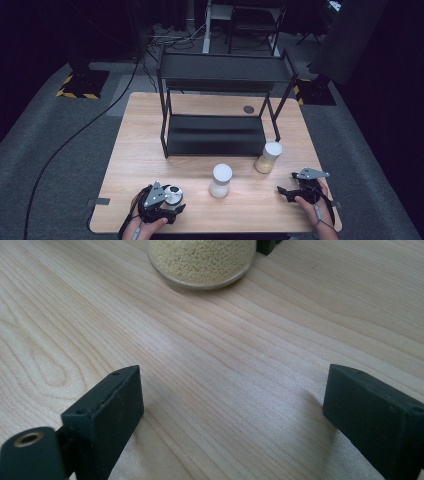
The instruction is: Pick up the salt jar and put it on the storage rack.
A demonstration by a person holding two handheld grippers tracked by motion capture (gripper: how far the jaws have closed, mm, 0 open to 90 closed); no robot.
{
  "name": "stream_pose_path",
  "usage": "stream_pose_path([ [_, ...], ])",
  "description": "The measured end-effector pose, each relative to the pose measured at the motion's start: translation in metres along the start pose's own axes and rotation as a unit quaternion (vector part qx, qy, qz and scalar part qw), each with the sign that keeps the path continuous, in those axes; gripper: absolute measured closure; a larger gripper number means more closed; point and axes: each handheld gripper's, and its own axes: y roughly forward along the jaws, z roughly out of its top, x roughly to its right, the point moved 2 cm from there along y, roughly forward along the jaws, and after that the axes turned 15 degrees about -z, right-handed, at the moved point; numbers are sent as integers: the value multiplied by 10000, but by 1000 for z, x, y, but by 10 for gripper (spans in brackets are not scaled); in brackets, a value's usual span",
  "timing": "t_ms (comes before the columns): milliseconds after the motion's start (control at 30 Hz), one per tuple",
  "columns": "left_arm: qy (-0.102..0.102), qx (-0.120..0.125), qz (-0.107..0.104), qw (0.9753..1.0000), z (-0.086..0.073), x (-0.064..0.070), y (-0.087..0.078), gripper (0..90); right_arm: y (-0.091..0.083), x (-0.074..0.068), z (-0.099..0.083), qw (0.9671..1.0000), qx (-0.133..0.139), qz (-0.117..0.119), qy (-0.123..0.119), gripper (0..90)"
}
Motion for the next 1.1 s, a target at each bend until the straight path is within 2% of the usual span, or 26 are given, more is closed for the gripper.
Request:
stream_pose_path([
  [100,134,-5,-52,9999,-1,0,1,291,0,0,0,10000,1,0,0,94],
  [167,167,-18,-43,9999,-1,1,0,295,0,0,0,10000,0,0,0,93],
  [367,143,-32,-3,9999,1,2,1,299,0,0,0,10000,-1,1,1,93],
  [500,90,-137,17,9999,7,3,1,299,0,0,0,10000,-1,0,1,93],
  [633,68,-45,34,10000,11,3,-5,299,0,0,0,10000,-1,1,2,94],
  [767,171,-185,84,9996,21,4,-7,299,0,0,0,10000,-1,0,2,93],
  [1000,257,-246,77,9993,39,0,-13,299,0,0,0,10000,0,0,1,94],
  [1100,280,-193,54,9994,47,-2,-15,299,0,0,0,10000,1,-1,1,94],
])
